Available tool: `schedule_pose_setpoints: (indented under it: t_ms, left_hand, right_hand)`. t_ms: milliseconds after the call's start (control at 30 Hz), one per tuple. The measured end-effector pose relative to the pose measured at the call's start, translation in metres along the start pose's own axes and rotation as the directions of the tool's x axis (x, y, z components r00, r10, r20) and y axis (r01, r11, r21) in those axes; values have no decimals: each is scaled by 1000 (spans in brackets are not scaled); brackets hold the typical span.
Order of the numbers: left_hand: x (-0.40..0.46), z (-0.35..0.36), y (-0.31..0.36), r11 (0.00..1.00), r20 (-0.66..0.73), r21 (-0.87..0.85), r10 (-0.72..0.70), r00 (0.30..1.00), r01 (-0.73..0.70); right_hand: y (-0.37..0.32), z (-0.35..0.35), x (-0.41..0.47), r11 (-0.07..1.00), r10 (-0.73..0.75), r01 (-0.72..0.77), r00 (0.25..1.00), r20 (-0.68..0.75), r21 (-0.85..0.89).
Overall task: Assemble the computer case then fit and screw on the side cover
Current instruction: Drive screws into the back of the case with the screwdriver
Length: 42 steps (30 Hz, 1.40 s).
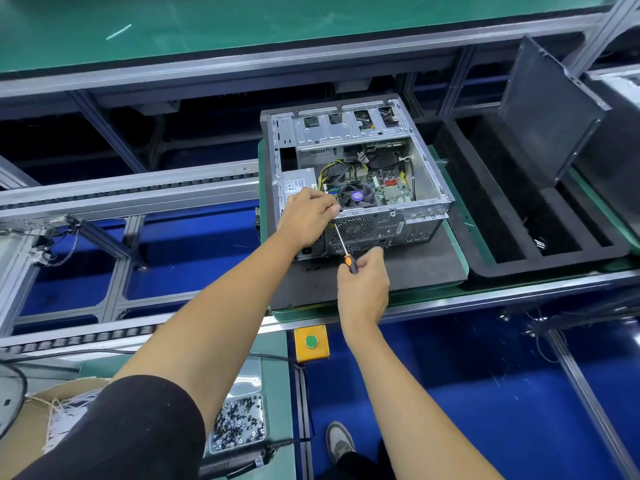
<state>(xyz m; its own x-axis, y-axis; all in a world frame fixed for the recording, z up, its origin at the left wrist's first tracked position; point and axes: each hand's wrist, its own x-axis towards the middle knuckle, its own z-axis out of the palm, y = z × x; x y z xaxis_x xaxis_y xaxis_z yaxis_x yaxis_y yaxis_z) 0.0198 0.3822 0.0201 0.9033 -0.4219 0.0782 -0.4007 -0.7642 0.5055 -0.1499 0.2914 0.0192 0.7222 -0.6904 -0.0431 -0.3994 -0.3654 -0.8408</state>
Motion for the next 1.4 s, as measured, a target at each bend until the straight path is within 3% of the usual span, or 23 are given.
schedule_pose_setpoints:
  t_ms: [67,133,167,200,233,267,333,433,500,600,700,767,800,833,867,900,933,967,1033,1100,1200,1267,1400]
  left_hand:
    - [0,1,1,1000,-7,8,2,1000,-2]
    - [-1,1,1,1000,-17,0,4,1000,-4]
    - [-1,1,1,1000,-21,-3,4,1000,-4]
    - [-1,0,1,1000,-21,-3,3,1000,-3]
    - [-2,0,1,1000,-17,0,2,1000,-2]
    - [-2,0,2,1000,-13,6,3,1000,-3]
    - [-1,-1,2,1000,-6,11,6,1000,-6]
    - [0,-1,2,1000,8,17,-5,1000,5]
    - [0,-1,1,1000,20,18,-21,1000,20]
    - [0,0,1,1000,21,13,-27,999,27]
    - [-1,0,2,1000,4,7,-12,1000,12]
    - [-1,0,2,1000,-4,2,-1,1000,1]
    - [-1,0,2,1000,-5,5,4,1000,-4]
    - [-1,0,2,1000,-6,11,9,1000,-9]
    - [-1,0,2,1000,-7,17,13,1000,-13]
    - [-1,0,1,1000,-8,17,15,1000,-15]
    - [-1,0,1,1000,-10,15,16,1000,-16]
    - [-1,0,2,1000,-13,15,19,1000,-18]
    - [-2,-1,2,1000,-14,10,18,1000,-18]
    - [-2,-1,3,1000,-20,2,18,1000,-18]
    - [-4,-1,4,1000,-26,3,24,999,-24]
    - [-4,-1,4,1000,-25,0,19,999,-19]
    - [-4,-2,5,1000,-16,-1,2,1000,-2]
  right_hand:
    - [-1,-2,2,987,-105,109,994,38,-115]
    - [-1,-1,7,959,149,-186,973,176,213]
    - [-6,-1,10,732,352,-498,860,368,464]
    - [-11,-5,11,371,441,-748,664,604,551]
    - [-12,-8,12,97,437,-845,510,741,525]
    - [-13,-8,11,7,437,-868,449,779,496]
    - [-20,-9,9,131,476,-852,503,721,507]
    - [-17,-2,0,710,446,-561,826,344,427]
    - [-9,1,-7,950,257,-277,956,142,144]
    - [0,3,-5,993,30,-22,998,62,-119]
    - [2,5,0,977,-36,47,998,57,-208]
    - [1,4,0,982,-61,73,996,72,-176]
    - [1,4,1,999,12,-7,993,115,-43]
    - [0,6,3,960,160,-201,964,211,194]
    - [-4,6,6,748,331,-496,855,400,441]
    - [-9,3,7,372,391,-757,653,649,537]
    - [-11,0,8,77,355,-869,482,801,488]
    - [-11,0,8,-27,330,-896,411,850,444]
    - [-14,-1,5,60,362,-892,437,823,448]
    - [-14,-4,1,328,410,-809,588,698,488]
    - [-7,-4,-1,716,348,-521,843,409,465]
    - [-3,-2,-3,926,202,-259,955,218,276]
    - [-4,1,-3,997,22,-14,994,111,-70]
